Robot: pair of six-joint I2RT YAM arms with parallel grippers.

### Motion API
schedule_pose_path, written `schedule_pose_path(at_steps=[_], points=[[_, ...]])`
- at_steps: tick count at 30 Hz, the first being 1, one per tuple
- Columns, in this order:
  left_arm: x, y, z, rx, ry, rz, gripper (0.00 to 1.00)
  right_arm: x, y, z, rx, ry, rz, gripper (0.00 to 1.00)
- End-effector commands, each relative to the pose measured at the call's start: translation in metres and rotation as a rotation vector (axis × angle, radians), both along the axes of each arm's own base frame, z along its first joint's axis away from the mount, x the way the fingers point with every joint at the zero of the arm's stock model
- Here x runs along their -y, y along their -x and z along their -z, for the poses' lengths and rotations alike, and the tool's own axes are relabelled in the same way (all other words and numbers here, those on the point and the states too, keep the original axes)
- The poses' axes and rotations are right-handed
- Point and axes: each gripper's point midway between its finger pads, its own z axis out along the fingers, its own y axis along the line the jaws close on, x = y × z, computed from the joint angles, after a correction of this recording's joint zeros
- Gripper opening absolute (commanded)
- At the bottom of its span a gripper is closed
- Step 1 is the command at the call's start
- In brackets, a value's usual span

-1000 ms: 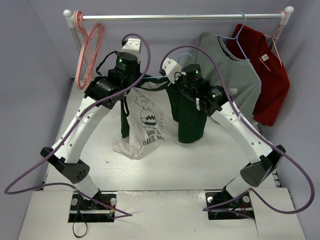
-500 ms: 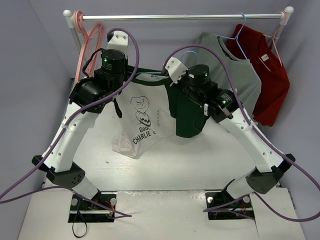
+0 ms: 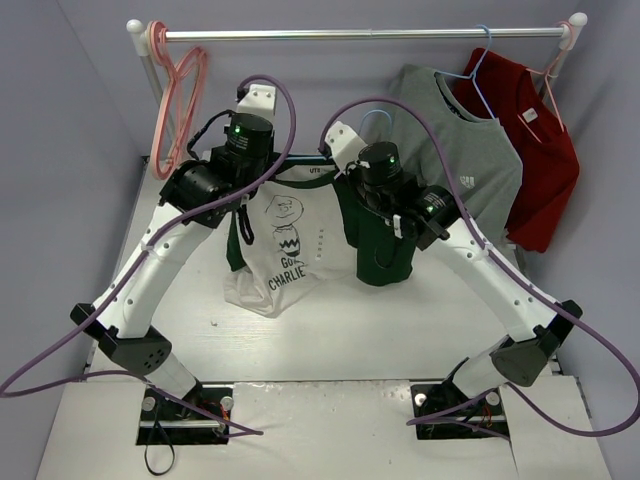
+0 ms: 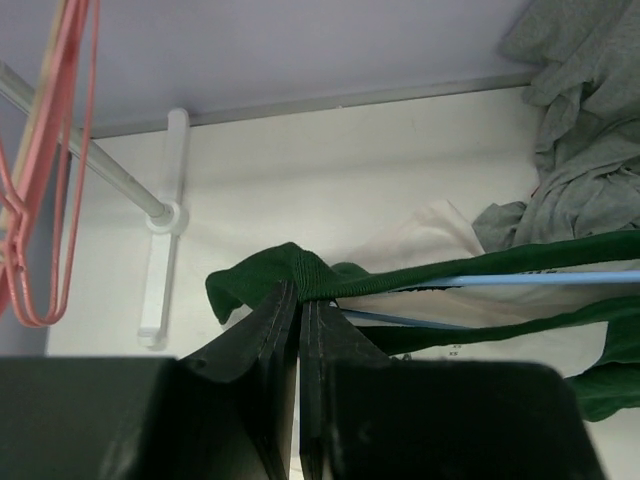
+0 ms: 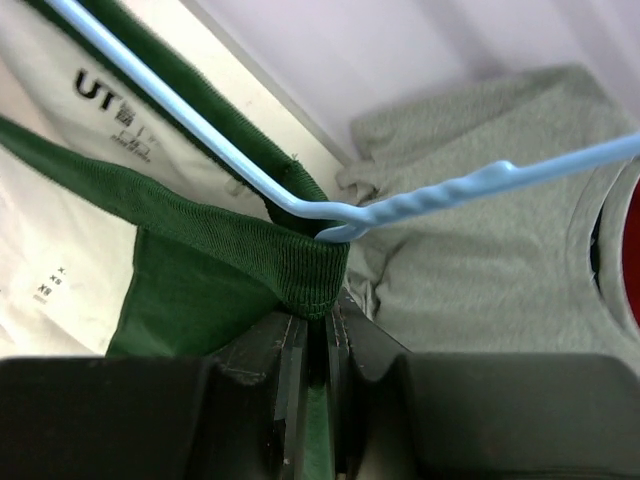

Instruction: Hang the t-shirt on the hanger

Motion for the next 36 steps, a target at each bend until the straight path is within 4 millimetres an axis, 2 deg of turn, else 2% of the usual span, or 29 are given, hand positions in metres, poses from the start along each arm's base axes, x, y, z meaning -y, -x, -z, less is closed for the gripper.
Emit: schedule_pose_path(at_steps=[1, 4, 8, 12, 15, 16, 22, 24, 27, 29, 33, 36], points=[[0.007, 0.009, -0.024, 0.056, 0.114, 0.025, 0.0, 0.001, -0.009, -0.039, 0.128, -0.173, 0.094, 0.0], [0.022, 0.009, -0.009, 0.035, 0.18, 0.065, 0.0, -0.004, -0.009, -0.046, 0.141, -0.244, 0.088, 0.0], [0.03, 0.015, -0.008, 0.031, 0.259, 0.091, 0.0, 0.002, -0.012, -0.048, 0.146, -0.252, 0.143, 0.0], [-0.003, 0.012, -0.014, 0.095, 0.167, -0.023, 0.0, 0.015, -0.006, -0.05, 0.156, -0.216, 0.166, 0.0], [-0.017, 0.012, -0.019, 0.114, 0.123, -0.055, 0.0, 0.021, 0.001, -0.047, 0.158, -0.209, 0.164, 0.0], [-0.02, 0.012, -0.02, 0.118, 0.112, -0.071, 0.0, 0.023, 0.001, -0.039, 0.146, -0.195, 0.166, 0.0], [-0.014, 0.008, -0.005, 0.078, 0.098, -0.063, 0.0, 0.018, 0.01, -0.027, 0.143, -0.246, 0.12, 0.0], [-0.018, 0.007, -0.003, 0.078, 0.083, -0.078, 0.0, 0.021, 0.016, -0.036, 0.171, -0.298, 0.111, 0.0], [-0.008, 0.006, 0.002, 0.058, 0.101, -0.045, 0.0, 0.021, 0.019, -0.042, 0.188, -0.346, 0.107, 0.0], [0.007, 0.006, 0.009, 0.021, 0.149, 0.0, 0.0, 0.018, 0.019, -0.048, 0.199, -0.373, 0.1, 0.0], [0.038, 0.003, 0.021, -0.029, 0.246, 0.081, 0.0, -0.001, 0.019, -0.064, 0.232, -0.431, 0.016, 0.0], [0.053, 0.0, 0.01, -0.02, 0.299, 0.122, 0.0, -0.017, 0.016, -0.067, 0.227, -0.434, -0.047, 0.0]])
